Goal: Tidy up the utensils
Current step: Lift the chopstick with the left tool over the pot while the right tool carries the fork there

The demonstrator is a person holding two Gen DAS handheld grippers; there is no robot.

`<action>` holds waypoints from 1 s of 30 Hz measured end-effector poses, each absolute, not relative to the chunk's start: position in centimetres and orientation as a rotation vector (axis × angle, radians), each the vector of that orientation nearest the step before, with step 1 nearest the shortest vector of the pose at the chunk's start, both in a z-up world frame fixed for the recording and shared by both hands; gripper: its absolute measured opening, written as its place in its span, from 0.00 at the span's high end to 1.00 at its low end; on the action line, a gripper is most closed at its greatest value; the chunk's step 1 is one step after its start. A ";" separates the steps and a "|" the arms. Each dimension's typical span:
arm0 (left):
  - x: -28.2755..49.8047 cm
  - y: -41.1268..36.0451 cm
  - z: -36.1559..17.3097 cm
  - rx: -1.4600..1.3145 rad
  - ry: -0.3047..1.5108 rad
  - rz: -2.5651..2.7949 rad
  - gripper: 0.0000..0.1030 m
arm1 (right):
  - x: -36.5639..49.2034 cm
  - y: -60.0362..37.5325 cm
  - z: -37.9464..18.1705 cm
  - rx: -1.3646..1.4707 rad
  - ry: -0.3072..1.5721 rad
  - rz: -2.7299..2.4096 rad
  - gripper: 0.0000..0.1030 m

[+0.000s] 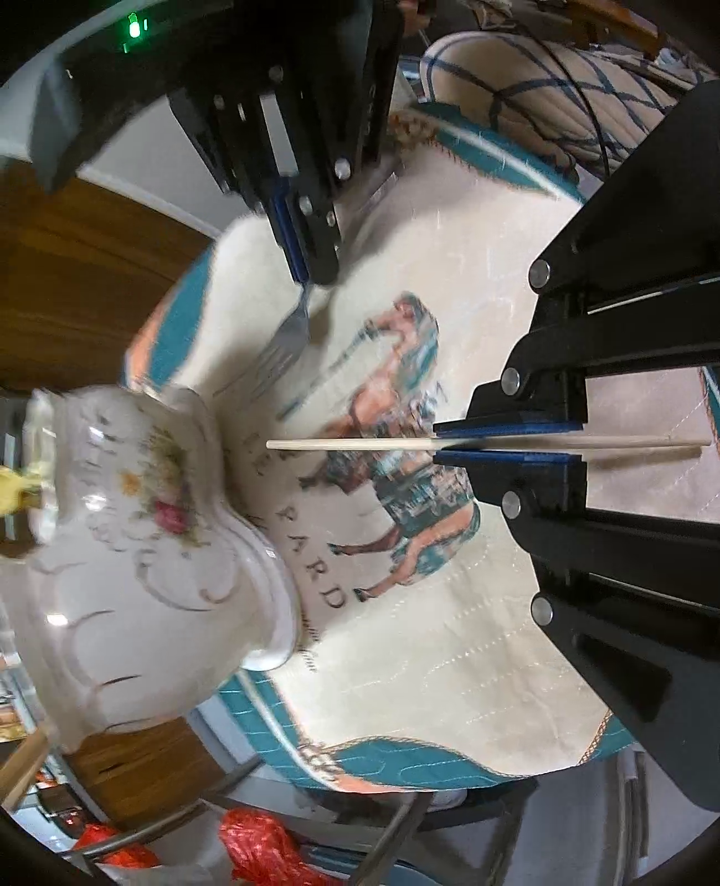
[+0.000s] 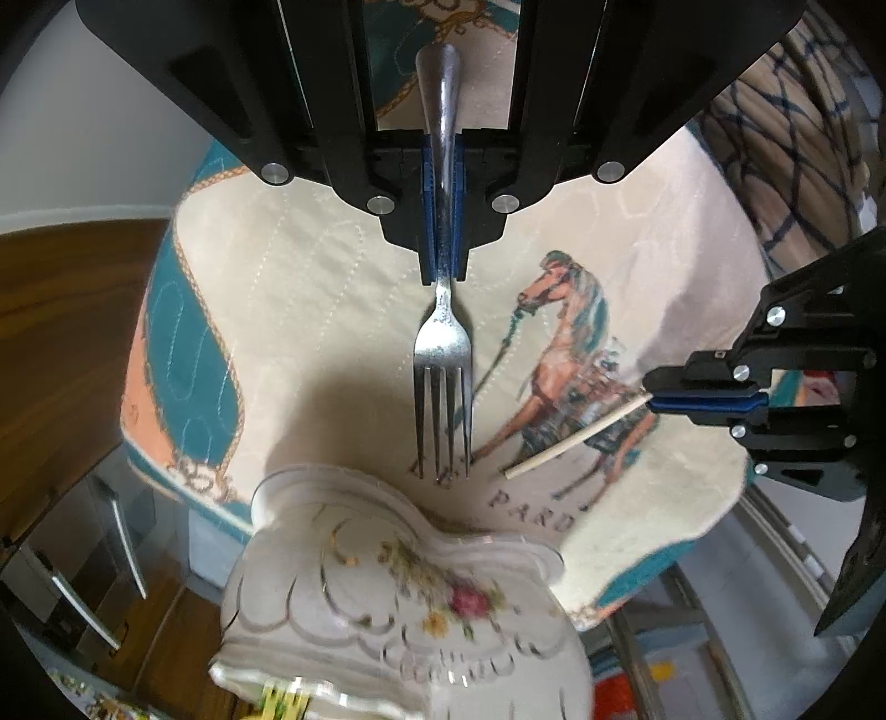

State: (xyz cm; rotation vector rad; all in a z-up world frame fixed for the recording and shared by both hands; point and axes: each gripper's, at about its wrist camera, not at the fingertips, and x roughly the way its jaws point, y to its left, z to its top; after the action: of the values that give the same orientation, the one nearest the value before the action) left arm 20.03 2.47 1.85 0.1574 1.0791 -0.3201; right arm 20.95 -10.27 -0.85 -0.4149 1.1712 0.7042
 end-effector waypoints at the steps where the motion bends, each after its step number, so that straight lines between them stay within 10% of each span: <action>1: 19.7 2.6 2.3 0.156 1.054 -0.322 0.96 | 20.6 -10.6 -0.4 -0.395 1.142 0.715 0.94; 30: 16.6 5.4 11.5 -0.114 0.325 -0.277 0.96 | 19.1 -14.5 8.7 -0.026 0.608 0.771 0.94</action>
State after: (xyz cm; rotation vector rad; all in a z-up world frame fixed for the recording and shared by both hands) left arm 16.58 5.39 11.47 -0.1136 0.3249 -0.2771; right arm 19.09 -14.54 8.68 -0.0261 0.6082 0.7706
